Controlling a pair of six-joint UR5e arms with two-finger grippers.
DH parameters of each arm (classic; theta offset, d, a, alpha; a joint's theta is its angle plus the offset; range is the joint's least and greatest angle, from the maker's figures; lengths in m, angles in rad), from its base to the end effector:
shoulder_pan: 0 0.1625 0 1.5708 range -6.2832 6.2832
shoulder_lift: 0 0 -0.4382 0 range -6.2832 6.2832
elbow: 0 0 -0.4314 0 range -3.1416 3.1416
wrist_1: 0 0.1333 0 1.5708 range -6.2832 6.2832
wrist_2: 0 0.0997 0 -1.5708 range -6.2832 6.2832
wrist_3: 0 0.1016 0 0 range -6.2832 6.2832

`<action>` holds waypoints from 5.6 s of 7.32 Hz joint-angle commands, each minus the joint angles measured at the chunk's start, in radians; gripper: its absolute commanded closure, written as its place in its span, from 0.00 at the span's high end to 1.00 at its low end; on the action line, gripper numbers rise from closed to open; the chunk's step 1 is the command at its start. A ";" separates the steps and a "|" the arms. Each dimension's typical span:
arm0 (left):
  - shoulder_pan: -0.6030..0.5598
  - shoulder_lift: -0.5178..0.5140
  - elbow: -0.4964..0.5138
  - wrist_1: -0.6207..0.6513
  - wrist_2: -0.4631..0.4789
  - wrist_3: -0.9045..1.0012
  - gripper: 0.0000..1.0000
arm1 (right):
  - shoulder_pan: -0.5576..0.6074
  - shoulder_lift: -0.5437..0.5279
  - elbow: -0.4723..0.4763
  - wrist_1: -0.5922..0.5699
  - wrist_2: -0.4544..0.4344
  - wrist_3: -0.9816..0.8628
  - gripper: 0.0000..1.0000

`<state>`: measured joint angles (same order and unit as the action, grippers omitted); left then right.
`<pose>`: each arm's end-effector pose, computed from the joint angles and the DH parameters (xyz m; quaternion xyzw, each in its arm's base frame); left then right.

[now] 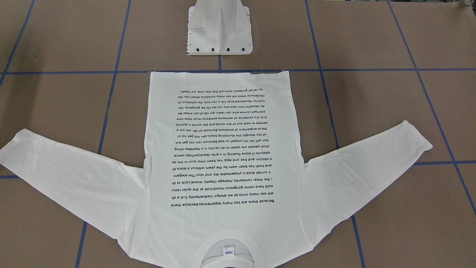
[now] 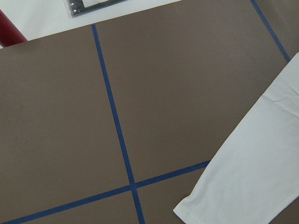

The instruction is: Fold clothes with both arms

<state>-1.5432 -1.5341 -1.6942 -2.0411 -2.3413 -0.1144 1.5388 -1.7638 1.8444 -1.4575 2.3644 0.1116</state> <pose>-0.0477 -0.5384 0.5722 0.2285 0.3785 0.0646 0.8946 0.0462 -0.4592 0.6085 0.0614 -0.3901 -0.0009 0.9187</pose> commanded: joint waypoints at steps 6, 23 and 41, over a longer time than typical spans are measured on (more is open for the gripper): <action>0.003 0.055 -0.021 -0.083 -0.006 0.001 1.00 | -0.057 -0.002 -0.008 0.009 0.099 0.020 1.00; 0.003 0.071 -0.005 -0.142 -0.151 -0.068 1.00 | -0.276 0.355 -0.622 0.246 0.099 0.085 0.77; -0.005 0.086 -0.038 -0.175 -0.167 -0.077 1.00 | -0.316 0.372 -0.262 0.247 0.256 0.709 0.00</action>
<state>-1.5480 -1.4486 -1.7285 -2.2119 -2.5078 -0.1903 1.2728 -1.4045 1.4919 -1.2123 2.6214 0.6354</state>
